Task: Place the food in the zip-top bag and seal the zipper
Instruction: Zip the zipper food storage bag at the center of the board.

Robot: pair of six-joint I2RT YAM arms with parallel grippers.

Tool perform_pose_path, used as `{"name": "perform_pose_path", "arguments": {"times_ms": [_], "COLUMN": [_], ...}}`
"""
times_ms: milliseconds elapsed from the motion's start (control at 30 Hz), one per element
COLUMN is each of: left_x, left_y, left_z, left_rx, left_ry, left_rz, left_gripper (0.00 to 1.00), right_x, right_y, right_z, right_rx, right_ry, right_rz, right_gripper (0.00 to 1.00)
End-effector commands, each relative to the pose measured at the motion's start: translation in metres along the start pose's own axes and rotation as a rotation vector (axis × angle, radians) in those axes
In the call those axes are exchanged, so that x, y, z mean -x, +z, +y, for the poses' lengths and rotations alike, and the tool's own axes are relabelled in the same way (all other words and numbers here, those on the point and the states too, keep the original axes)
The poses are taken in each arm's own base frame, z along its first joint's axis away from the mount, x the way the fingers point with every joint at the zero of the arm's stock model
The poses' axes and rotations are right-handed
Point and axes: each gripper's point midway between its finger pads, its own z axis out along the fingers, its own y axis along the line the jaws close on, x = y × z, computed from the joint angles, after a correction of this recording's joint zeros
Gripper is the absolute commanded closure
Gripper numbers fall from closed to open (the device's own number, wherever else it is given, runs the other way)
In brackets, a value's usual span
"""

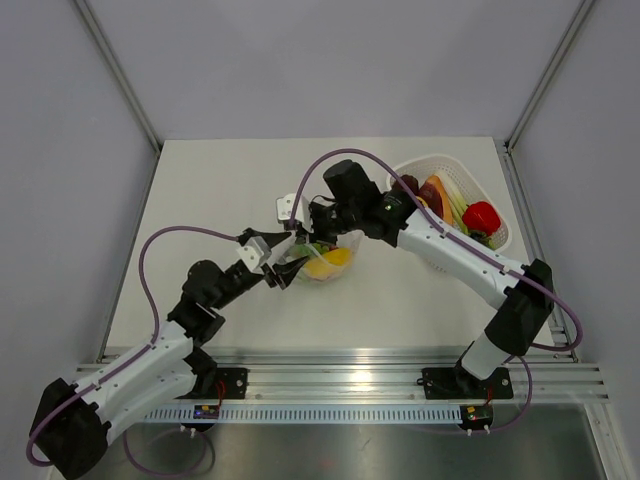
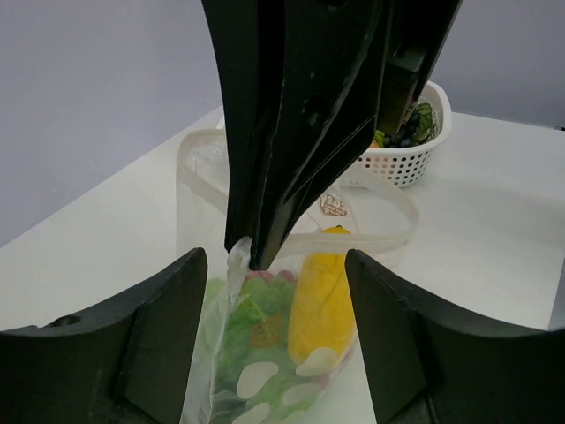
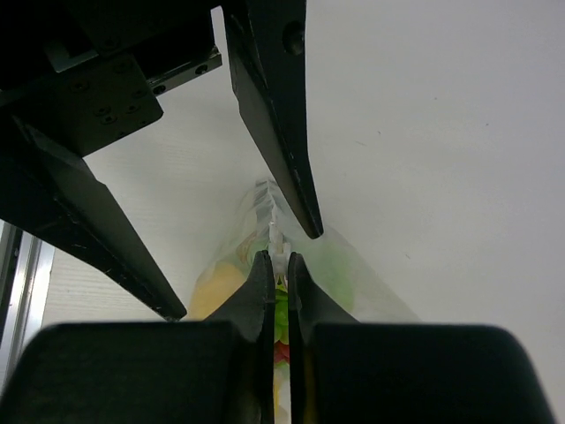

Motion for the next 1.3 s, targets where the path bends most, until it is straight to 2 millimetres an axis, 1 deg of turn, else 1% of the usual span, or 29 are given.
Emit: {"name": "perform_pose_path", "arguments": {"times_ms": [0, 33, 100, 133, 167, 200, 233, 267, 367, 467, 500, 567, 667, 733, 800, 900, 933, 967, 1033, 1067, 1133, 1167, 1267], "left_x": [0.036, 0.041, 0.039, 0.032, 0.03, 0.027, 0.02, 0.02, 0.019, 0.014, 0.011, 0.008, 0.006, 0.004, 0.004, 0.005, 0.003, 0.003, 0.003, 0.001, 0.0, -0.002, -0.002], "left_y": [0.006, 0.008, 0.011, 0.015, 0.019, 0.02, 0.023, 0.024, 0.024, 0.021, 0.018, 0.016, 0.015, 0.016, 0.017, 0.019, 0.02, 0.02, 0.021, 0.022, 0.022, 0.022, 0.021], "left_z": [-0.006, -0.005, -0.007, -0.007, -0.006, -0.006, -0.006, -0.008, -0.005, 0.0, 0.003, 0.006, 0.007, 0.008, 0.01, 0.008, 0.008, 0.008, 0.008, 0.008, 0.009, 0.009, 0.007], "left_rx": [-0.064, -0.064, -0.089, -0.098, -0.103, -0.111, -0.122, -0.136, -0.122, -0.092, -0.071, -0.053, -0.046, -0.04, -0.035, -0.044, -0.046, -0.047, -0.05, -0.053, -0.053, -0.049, -0.063], "left_ry": [0.069, 0.083, 0.088, 0.094, 0.091, 0.093, 0.094, 0.094, 0.096, 0.1, 0.1, 0.102, 0.09, 0.082, 0.079, 0.076, 0.073, 0.073, 0.071, 0.067, 0.065, 0.062, 0.056], "left_rz": [-0.082, -0.089, -0.072, -0.046, -0.018, 0.0, 0.029, 0.041, 0.048, 0.054, 0.06, 0.063, 0.061, 0.065, 0.066, 0.066, 0.07, 0.072, 0.075, 0.084, 0.094, 0.104, 0.107], "left_gripper": [0.34, 0.36, 0.41, 0.42, 0.46, 0.48, 0.49, 0.5, 0.5, 0.45, 0.42, 0.41, 0.44, 0.49, 0.51, 0.57, 0.61, 0.68, 0.77, 0.87, 0.97, 1.0, 1.0], "right_x": [0.029, 0.029, 0.028, 0.03, 0.029, 0.03, 0.031, 0.031, 0.029, 0.028, 0.027, 0.025, 0.023, 0.024, 0.024, 0.024, 0.024, 0.025, 0.024, 0.024, 0.024, 0.024, 0.02], "right_y": [-0.019, -0.021, -0.02, -0.021, -0.021, -0.021, -0.022, -0.023, -0.023, -0.027, -0.026, -0.028, -0.028, -0.028, -0.028, -0.027, -0.026, -0.026, -0.025, -0.025, -0.027, -0.028, -0.033], "right_z": [-0.011, -0.012, -0.012, -0.012, -0.012, -0.012, -0.011, -0.011, -0.009, -0.009, -0.009, -0.009, -0.009, -0.008, -0.009, -0.008, -0.008, -0.008, -0.008, -0.008, -0.009, -0.01, -0.015], "right_rx": [-0.052, -0.055, -0.057, -0.06, -0.059, -0.059, -0.057, -0.057, -0.056, -0.062, -0.06, -0.064, -0.062, -0.058, -0.058, -0.051, -0.049, -0.049, -0.046, -0.046, -0.05, -0.054, -0.074], "right_ry": [-0.034, -0.034, -0.034, -0.037, -0.037, -0.038, -0.037, -0.039, -0.039, -0.042, -0.039, -0.038, -0.034, -0.031, -0.024, -0.019, -0.017, -0.016, -0.013, -0.014, -0.014, -0.016, -0.011], "right_rz": [-0.091, -0.092, -0.089, -0.093, -0.094, -0.096, -0.099, -0.101, -0.096, -0.097, -0.094, -0.093, -0.094, -0.097, -0.1, -0.102, -0.102, -0.104, -0.103, -0.104, -0.104, -0.105, -0.089], "right_gripper": [1.0, 1.0, 1.0, 1.0, 1.0, 1.0, 1.0, 1.0, 1.0, 1.0, 1.0, 1.0, 1.0, 1.0, 1.0, 1.0, 1.0, 1.0, 1.0, 1.0, 1.0, 1.0, 1.0]}}
